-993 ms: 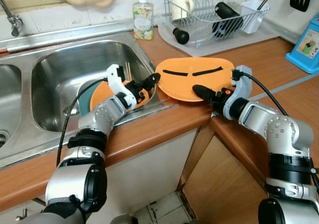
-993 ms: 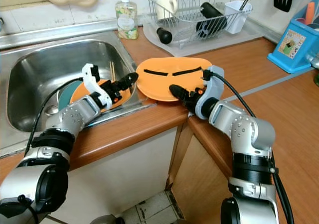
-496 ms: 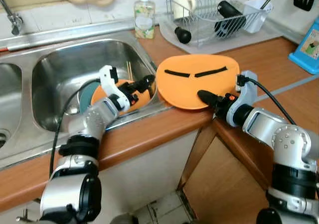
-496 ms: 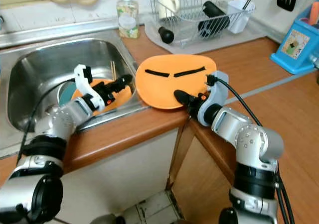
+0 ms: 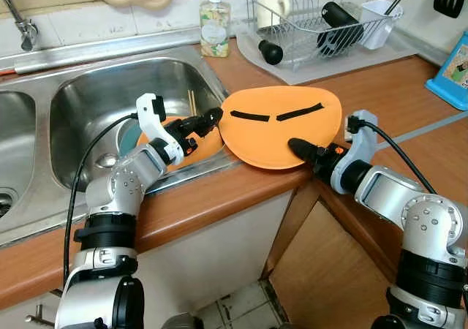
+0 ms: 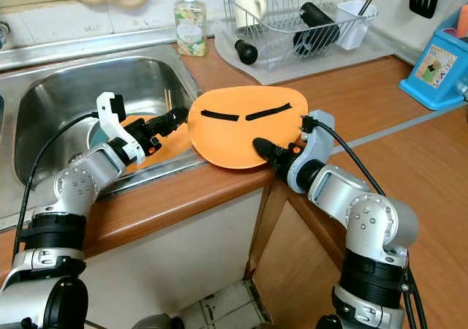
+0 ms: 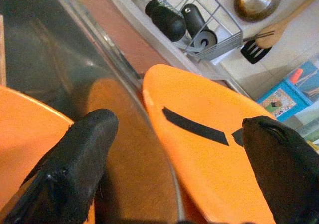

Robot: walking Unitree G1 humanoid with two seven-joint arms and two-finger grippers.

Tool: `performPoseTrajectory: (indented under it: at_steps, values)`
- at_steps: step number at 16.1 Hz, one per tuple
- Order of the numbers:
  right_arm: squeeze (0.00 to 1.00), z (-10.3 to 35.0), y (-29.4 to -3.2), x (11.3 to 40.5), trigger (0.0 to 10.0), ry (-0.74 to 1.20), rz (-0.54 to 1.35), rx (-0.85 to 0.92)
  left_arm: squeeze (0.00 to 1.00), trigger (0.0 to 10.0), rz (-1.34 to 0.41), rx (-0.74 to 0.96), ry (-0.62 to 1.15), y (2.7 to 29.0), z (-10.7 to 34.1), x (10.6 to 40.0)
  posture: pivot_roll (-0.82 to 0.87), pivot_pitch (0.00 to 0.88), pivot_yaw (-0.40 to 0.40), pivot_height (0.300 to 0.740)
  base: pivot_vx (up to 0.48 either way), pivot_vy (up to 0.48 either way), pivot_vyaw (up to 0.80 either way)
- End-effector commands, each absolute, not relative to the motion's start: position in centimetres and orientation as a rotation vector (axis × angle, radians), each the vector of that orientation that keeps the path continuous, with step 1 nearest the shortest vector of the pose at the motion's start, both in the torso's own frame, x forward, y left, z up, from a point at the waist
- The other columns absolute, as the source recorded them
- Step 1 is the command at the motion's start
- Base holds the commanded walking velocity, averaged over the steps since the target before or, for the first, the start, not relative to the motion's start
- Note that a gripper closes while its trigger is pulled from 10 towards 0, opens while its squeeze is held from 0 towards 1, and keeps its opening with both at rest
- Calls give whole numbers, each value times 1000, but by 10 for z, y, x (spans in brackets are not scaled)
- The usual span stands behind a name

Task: Kitchen organization

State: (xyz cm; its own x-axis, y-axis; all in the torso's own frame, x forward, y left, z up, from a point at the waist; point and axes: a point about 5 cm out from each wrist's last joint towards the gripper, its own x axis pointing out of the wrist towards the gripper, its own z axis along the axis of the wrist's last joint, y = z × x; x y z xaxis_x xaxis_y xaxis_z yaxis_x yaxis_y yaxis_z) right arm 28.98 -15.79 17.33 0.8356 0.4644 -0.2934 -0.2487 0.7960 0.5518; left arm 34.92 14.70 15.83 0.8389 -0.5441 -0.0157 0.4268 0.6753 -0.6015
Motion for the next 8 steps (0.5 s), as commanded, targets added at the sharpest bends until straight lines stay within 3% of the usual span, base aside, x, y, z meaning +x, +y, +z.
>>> performPoseTrajectory:
  at_steps: [1, 2, 3, 8]
  values:
    - [0, 190, -158, 293, 2588, 353, 416, 534, 0, 10000, -559, -630, 176, 147, 164, 348, -153, 0, 21, 740, 0, 0, 0]
    - [0, 196, -157, 294, 863, 323, 430, 555, 0, 10000, -561, -629, 155, 148, 168, 347, -152, 0, 22, 740, 0, 0, 0]
    - [0, 206, -154, 297, 0, 273, 465, 582, 0, 10000, -569, -626, 114, 151, 176, 344, -152, 0, 25, 740, 0, 0, 0]
    - [0, 219, -152, 305, 0, 211, 501, 644, 0, 10000, -548, -614, 69, 160, 183, 340, -152, 0, 25, 740, 0, 0, 0]
